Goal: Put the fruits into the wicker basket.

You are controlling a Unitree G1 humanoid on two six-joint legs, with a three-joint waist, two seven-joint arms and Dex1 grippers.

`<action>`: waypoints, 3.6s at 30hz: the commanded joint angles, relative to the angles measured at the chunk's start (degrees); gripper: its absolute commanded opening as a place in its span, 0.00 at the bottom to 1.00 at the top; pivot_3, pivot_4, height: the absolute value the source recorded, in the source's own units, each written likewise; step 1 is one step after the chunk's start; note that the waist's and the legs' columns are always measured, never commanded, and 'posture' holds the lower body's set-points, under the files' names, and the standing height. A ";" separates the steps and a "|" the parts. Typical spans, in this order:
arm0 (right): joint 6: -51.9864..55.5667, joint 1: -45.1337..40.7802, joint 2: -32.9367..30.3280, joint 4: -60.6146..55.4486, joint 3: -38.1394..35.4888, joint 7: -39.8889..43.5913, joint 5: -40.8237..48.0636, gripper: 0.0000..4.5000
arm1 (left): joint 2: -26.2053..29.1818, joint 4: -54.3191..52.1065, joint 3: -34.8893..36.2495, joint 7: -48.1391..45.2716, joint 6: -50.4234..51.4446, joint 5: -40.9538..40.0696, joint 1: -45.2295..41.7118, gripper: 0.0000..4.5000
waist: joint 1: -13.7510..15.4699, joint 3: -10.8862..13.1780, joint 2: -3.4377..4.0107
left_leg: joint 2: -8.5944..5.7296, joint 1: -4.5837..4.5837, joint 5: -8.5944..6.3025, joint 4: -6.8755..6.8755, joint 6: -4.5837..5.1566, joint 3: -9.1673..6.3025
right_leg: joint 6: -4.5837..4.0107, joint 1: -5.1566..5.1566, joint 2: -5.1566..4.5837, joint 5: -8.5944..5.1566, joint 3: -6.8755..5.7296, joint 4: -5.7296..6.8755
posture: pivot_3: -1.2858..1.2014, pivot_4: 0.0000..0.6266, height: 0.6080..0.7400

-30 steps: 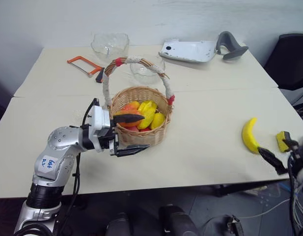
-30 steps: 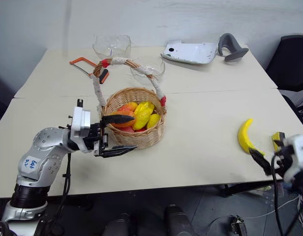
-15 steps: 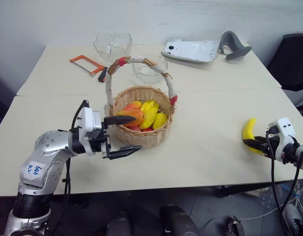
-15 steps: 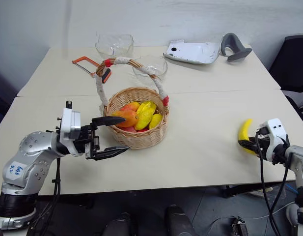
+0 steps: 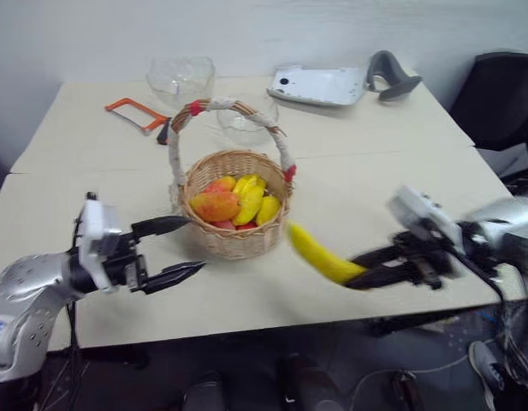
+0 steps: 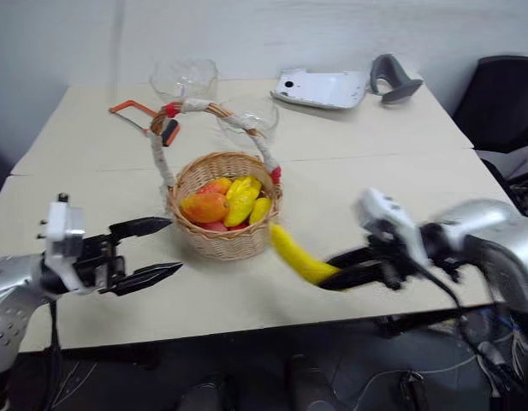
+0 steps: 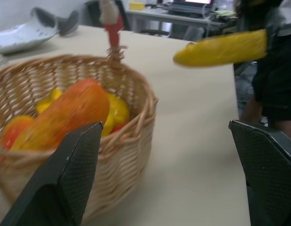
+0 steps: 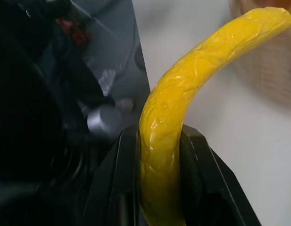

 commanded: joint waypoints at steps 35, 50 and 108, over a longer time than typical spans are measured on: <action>-36.95 -16.20 17.63 40.92 1.83 -3.24 -22.17 0.89 | -2.84 -3.41 4.23 6.69 0.76 -6.19 3.43 1.00 | -0.74 -0.10 -0.17 | -0.04 -0.88 0.27 0.21 -0.14 0.12 | -0.17 -1.07 0.14 0.08 0.17 0.37 | 0.52 0.24 1.00; -45.74 -16.73 21.41 44.25 3.12 9.78 -26.68 0.18 | -3.08 -4.69 5.19 7.15 0.73 -5.95 5.59 1.00 | -0.86 -0.09 -0.15 | -0.03 -1.20 0.36 0.24 -0.27 0.14 | -0.14 -1.40 -0.01 0.06 0.11 0.50 | 0.52 0.24 1.00; -64.83 39.96 3.84 18.80 -20.54 2.10 -26.67 0.99 | 0.23 17.39 -5.53 -1.89 -25.43 21.90 4.12 1.00 | -0.60 -0.09 -0.13 | -0.05 0.17 0.11 -0.07 0.00 0.26 | 0.03 0.05 0.05 0.09 0.30 0.05 | 0.52 0.24 1.00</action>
